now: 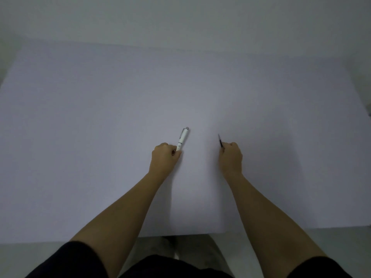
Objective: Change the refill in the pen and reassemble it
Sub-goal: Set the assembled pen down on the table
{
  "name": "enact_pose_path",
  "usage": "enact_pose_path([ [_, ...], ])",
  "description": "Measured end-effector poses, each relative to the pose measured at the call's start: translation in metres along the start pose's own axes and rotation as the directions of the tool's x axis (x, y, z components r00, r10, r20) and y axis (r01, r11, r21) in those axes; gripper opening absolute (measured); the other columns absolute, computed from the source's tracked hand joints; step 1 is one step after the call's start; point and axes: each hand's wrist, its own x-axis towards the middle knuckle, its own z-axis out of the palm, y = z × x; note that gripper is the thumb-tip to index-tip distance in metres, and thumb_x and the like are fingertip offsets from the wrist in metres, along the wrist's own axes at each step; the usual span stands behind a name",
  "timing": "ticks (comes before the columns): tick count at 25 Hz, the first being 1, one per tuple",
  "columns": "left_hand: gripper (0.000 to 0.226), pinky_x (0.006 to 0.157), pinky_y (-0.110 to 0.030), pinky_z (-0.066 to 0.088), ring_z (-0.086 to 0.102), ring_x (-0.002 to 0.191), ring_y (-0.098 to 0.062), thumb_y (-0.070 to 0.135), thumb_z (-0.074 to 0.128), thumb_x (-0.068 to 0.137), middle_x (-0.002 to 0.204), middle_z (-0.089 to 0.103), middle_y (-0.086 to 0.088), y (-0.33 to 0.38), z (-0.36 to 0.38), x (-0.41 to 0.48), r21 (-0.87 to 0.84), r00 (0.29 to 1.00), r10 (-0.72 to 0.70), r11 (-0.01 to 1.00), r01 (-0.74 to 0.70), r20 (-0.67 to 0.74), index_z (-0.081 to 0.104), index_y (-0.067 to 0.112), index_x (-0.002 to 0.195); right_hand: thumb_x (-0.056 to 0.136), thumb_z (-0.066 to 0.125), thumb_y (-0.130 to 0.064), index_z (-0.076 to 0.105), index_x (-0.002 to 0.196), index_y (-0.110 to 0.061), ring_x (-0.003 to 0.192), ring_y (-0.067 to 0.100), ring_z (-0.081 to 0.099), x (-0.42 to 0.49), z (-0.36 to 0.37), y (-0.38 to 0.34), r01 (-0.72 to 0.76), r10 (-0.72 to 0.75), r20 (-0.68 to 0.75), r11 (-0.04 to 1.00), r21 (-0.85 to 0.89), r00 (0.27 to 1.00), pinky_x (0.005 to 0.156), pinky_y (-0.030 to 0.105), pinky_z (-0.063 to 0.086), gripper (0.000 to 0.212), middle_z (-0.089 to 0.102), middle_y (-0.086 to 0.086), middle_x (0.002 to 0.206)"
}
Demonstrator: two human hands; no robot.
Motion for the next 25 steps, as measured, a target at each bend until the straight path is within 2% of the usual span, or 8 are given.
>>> enact_pose_path([
  [2,0.029,0.052,-0.027,0.028,0.044,0.057,-0.022,0.022,0.059,0.086,0.06,0.05,-0.01,0.0,0.009,0.0,-0.008,0.999,-0.034,0.999,0.034,-0.012,0.063,-0.001,0.069,0.091,0.042,-0.003,0.063,0.099,0.004,0.085,0.032,0.057,-0.003,0.008,-0.01,0.016,-0.016,-0.003,0.999,0.044,1.0,0.063,0.022,0.03,0.024,0.056,0.02,0.092],
  [6,0.027,0.054,-0.031,0.033,0.049,0.059,-0.027,0.02,0.056,0.086,0.063,0.05,-0.011,-0.001,0.022,0.001,-0.041,0.992,-0.105,0.994,0.102,-0.075,0.064,-0.001,0.072,0.091,0.049,-0.008,0.064,0.109,-0.005,0.087,0.03,0.057,-0.018,0.03,-0.039,0.132,-0.136,0.059,0.989,0.064,0.989,0.07,0.025,0.036,0.024,0.059,0.018,0.099],
  [8,0.024,0.055,-0.031,0.033,0.05,0.06,-0.028,0.02,0.054,0.087,0.066,0.052,-0.012,0.0,0.026,0.0,-0.05,0.988,-0.111,0.993,0.106,-0.108,0.063,-0.001,0.078,0.091,0.05,-0.01,0.063,0.112,-0.008,0.088,0.028,0.057,-0.023,0.04,-0.049,0.129,-0.138,0.078,0.985,0.113,0.987,0.071,0.023,0.035,0.025,0.059,0.016,0.1],
  [11,0.021,0.054,-0.029,0.03,0.042,0.058,-0.021,0.019,0.052,0.09,0.07,0.054,-0.014,-0.001,0.033,-0.004,-0.006,0.983,-0.091,0.996,0.091,-0.159,0.057,-0.001,0.092,0.091,0.052,-0.011,0.062,0.113,-0.009,0.089,0.025,0.058,-0.025,0.045,-0.055,0.106,-0.122,0.095,0.981,0.161,0.988,0.072,0.021,0.036,0.025,0.059,0.014,0.101],
  [15,0.022,0.056,-0.028,0.033,0.041,0.061,-0.018,0.02,0.051,0.091,0.077,0.053,-0.014,-0.004,0.039,-0.002,0.004,0.982,-0.09,0.996,0.092,-0.164,0.057,0.0,0.099,0.09,0.053,-0.012,0.062,0.113,-0.009,0.089,0.026,0.059,-0.023,0.045,-0.056,0.098,-0.117,0.101,0.98,0.175,0.988,0.073,0.021,0.037,0.025,0.06,0.014,0.102],
  [19,0.026,0.058,-0.029,0.036,0.043,0.064,-0.019,0.024,0.053,0.09,0.082,0.055,-0.015,-0.004,0.038,-0.001,-0.002,0.985,-0.084,0.996,0.085,-0.151,0.055,0.001,0.101,0.09,0.056,-0.015,0.063,0.111,-0.003,0.09,0.028,0.06,-0.023,0.044,-0.057,0.106,-0.123,0.084,0.977,0.185,0.989,0.077,0.028,0.043,0.025,0.061,0.017,0.103],
  [22,0.028,0.058,-0.029,0.037,0.043,0.063,-0.02,0.028,0.055,0.089,0.076,0.048,-0.01,-0.003,0.032,-0.004,-0.016,0.987,-0.067,0.998,0.066,-0.148,0.054,0.001,0.095,0.09,0.056,-0.016,0.063,0.101,0.004,0.087,0.032,0.061,-0.025,0.04,-0.057,0.105,-0.12,0.075,0.977,0.185,0.99,0.08,0.037,0.048,0.024,0.062,0.02,0.099],
  [25,0.028,0.057,-0.03,0.035,0.042,0.063,-0.021,0.028,0.055,0.089,0.074,0.044,-0.008,-0.002,0.018,-0.001,-0.01,0.983,-0.042,0.999,0.041,-0.18,0.053,0.0,0.088,0.092,0.052,-0.015,0.062,0.102,0.005,0.09,0.034,0.061,-0.023,0.03,-0.06,0.12,-0.131,0.038,0.971,0.206,0.991,0.082,0.04,0.049,0.025,0.062,0.021,0.101],
])
